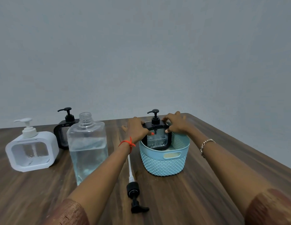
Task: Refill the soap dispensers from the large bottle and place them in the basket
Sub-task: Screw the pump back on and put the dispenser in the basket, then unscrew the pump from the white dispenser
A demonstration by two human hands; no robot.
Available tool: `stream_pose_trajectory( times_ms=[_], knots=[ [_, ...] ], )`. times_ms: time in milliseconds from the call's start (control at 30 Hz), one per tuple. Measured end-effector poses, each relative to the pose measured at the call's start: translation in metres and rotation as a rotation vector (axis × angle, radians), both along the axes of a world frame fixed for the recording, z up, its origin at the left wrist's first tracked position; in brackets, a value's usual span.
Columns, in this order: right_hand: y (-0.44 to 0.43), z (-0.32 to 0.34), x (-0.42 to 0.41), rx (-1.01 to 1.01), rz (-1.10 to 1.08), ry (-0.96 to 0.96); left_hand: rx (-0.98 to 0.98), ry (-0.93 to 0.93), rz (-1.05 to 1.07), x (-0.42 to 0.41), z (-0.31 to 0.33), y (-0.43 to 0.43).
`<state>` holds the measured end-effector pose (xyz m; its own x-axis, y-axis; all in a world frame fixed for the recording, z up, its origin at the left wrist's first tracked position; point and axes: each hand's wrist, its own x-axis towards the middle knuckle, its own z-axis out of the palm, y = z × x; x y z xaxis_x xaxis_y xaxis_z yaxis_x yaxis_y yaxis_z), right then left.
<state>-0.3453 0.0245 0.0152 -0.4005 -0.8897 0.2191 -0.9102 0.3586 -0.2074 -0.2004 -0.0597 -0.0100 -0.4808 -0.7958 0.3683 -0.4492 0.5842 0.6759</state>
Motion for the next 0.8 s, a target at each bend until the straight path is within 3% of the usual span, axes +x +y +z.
stream_pose_trajectory(
  times_ms=[267, 433, 567, 633, 733, 800],
  knots=[
    [0.003, -0.003, 0.003, 0.012, -0.041, 0.046, 0.067, -0.238, -0.064, -0.003, 0.006, -0.003],
    [0.008, -0.003, 0.012, 0.034, -0.085, 0.048, 0.098, -0.233, -0.150, 0.001, 0.020, 0.014],
    [0.019, 0.004, 0.027, -0.034, -0.109, -0.001, 0.237, -0.302, -0.103, -0.031, -0.050, -0.068],
    [0.026, 0.011, 0.038, -0.105, -0.087, -0.030, 0.177, -0.222, -0.103, -0.012, -0.031, -0.050],
    [0.034, 0.022, 0.063, -0.202, -0.044, -0.030, 0.011, -0.134, -0.165, 0.043, 0.046, 0.047],
    [0.039, 0.030, 0.083, -0.273, -0.019, -0.043, -0.059, -0.110, -0.193, 0.060, 0.052, 0.059]
  ],
)
